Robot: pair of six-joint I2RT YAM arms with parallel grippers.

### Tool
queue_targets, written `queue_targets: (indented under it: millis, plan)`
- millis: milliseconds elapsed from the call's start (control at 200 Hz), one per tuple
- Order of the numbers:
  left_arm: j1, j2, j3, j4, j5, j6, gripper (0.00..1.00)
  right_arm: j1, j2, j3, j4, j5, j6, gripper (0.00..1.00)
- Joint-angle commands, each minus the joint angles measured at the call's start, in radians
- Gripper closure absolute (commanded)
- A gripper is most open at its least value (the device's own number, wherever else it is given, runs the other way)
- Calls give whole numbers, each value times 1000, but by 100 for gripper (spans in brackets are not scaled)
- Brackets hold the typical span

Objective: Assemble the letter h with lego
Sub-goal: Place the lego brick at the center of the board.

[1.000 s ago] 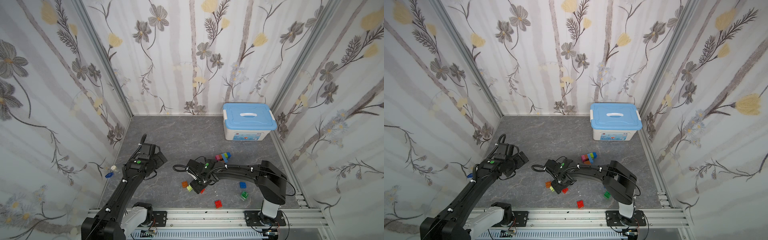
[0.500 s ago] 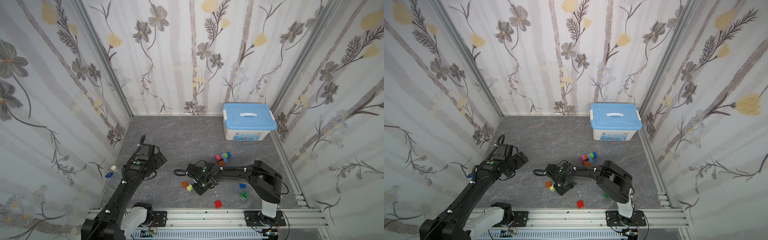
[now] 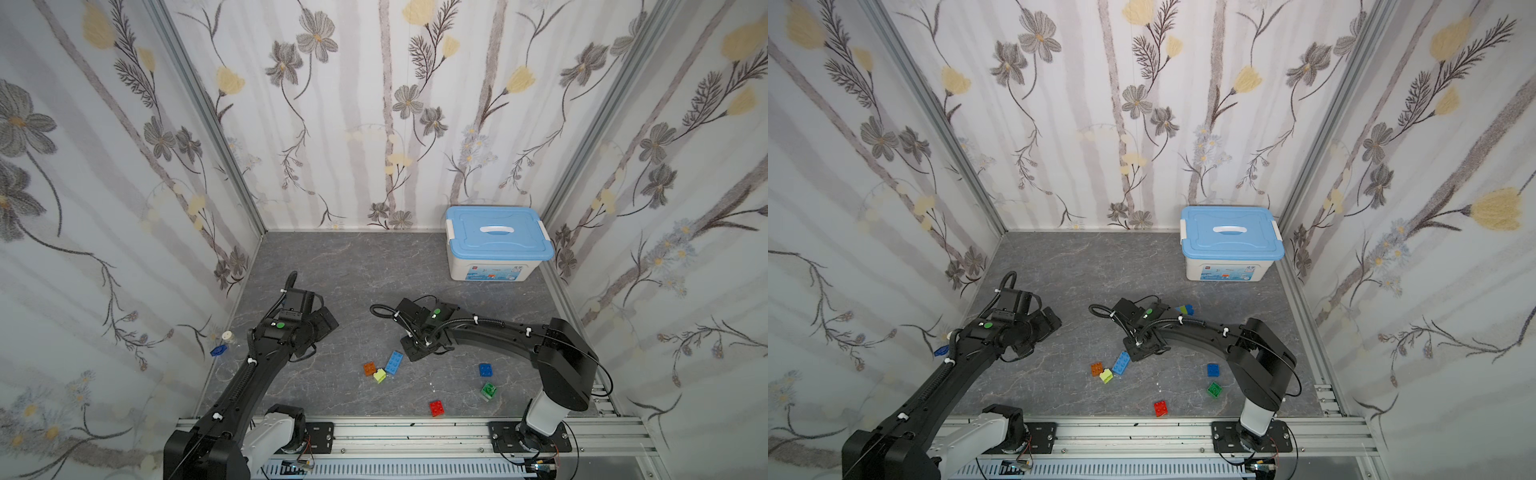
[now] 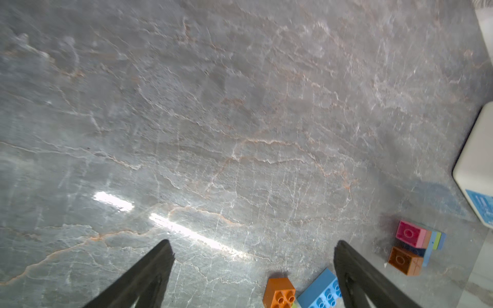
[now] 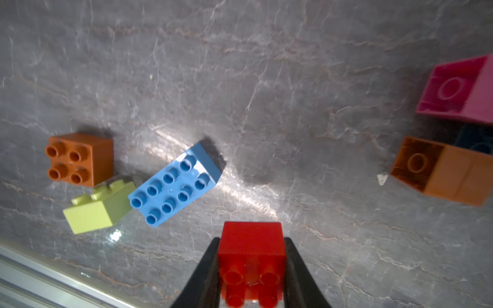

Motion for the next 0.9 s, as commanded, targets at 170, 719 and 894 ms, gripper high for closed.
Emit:
queue_targets:
  millis: [170,719,894]
  plan:
    - [-108,0,-54,-24,93,-41,4,-62,280,288,87,53,97,66]
    - [-406,93,-38,-84,72,-90,12,-154,280,329,80,32,164,36]
    - [-502,210,30,-61,17,-141,16,-198,94,198,97,54,122,34]
